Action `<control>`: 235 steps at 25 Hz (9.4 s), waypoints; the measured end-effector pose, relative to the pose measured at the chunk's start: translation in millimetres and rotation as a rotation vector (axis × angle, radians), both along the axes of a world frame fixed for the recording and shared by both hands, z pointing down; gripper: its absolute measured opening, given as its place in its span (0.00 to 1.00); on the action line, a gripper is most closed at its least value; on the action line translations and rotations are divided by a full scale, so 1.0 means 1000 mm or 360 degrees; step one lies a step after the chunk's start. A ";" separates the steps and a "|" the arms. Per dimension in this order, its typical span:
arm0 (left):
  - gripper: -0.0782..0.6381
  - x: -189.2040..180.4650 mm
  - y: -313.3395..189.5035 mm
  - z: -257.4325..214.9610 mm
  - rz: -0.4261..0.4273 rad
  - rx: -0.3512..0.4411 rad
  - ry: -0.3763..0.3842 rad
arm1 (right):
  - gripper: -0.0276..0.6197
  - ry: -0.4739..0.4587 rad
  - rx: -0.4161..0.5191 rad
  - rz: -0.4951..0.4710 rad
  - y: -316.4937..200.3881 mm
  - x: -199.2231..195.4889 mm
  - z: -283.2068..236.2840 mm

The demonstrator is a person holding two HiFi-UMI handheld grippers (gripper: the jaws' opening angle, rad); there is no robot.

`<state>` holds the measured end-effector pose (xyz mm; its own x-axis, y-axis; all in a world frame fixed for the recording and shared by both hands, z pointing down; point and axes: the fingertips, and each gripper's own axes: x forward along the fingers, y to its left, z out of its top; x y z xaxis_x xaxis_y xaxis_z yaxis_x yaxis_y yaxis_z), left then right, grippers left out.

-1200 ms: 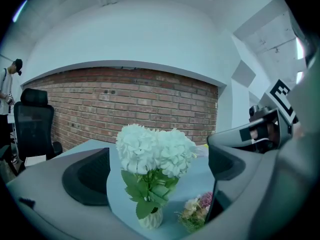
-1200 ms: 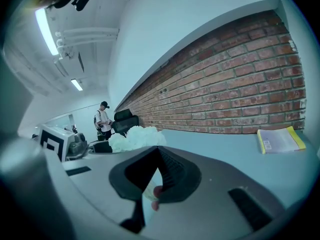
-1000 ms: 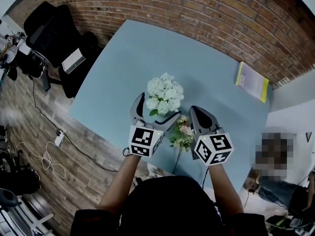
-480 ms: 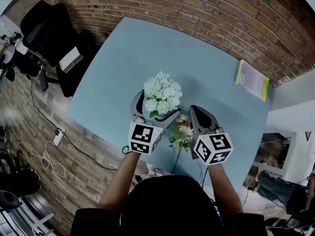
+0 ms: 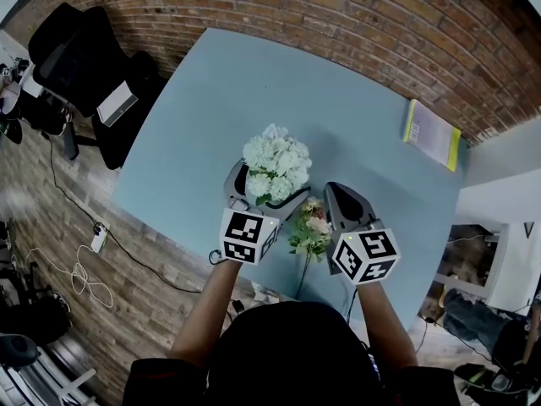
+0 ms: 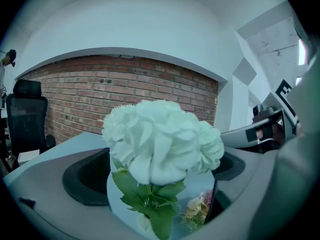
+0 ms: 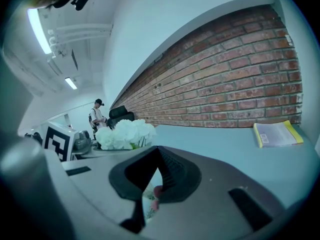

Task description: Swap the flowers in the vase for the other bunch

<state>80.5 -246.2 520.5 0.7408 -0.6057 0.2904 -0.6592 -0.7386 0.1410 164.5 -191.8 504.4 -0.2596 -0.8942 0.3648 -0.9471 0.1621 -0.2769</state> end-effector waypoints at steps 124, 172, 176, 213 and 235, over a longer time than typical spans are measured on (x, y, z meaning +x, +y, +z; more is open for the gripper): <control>0.45 -0.049 0.045 -0.112 -0.0075 0.0435 0.0094 | 0.06 0.0050 0.0163 -0.0075 0.040 -0.039 -0.040; 0.43 -0.136 0.020 -0.025 -0.0246 0.0064 -0.0388 | 0.06 0.0075 0.0095 -0.0227 0.031 -0.092 -0.024; 0.43 -0.135 0.017 -0.002 -0.0212 -0.0034 -0.0479 | 0.06 0.0078 0.0091 -0.0228 0.028 -0.092 -0.023; 0.43 -0.142 0.001 0.138 -0.0069 -0.0590 -0.0846 | 0.06 0.0085 0.0074 -0.0194 0.019 -0.093 -0.018; 0.43 -0.141 -0.008 0.174 -0.0094 -0.0741 -0.0772 | 0.06 0.0103 0.0033 -0.0149 0.017 -0.080 -0.009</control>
<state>-60.2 -253.9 694.2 0.4304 -0.3721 0.8224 -0.7655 -0.6333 0.1141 84.5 -175.0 495.4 -0.3189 -0.8747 0.3649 -0.9433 0.2556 -0.2115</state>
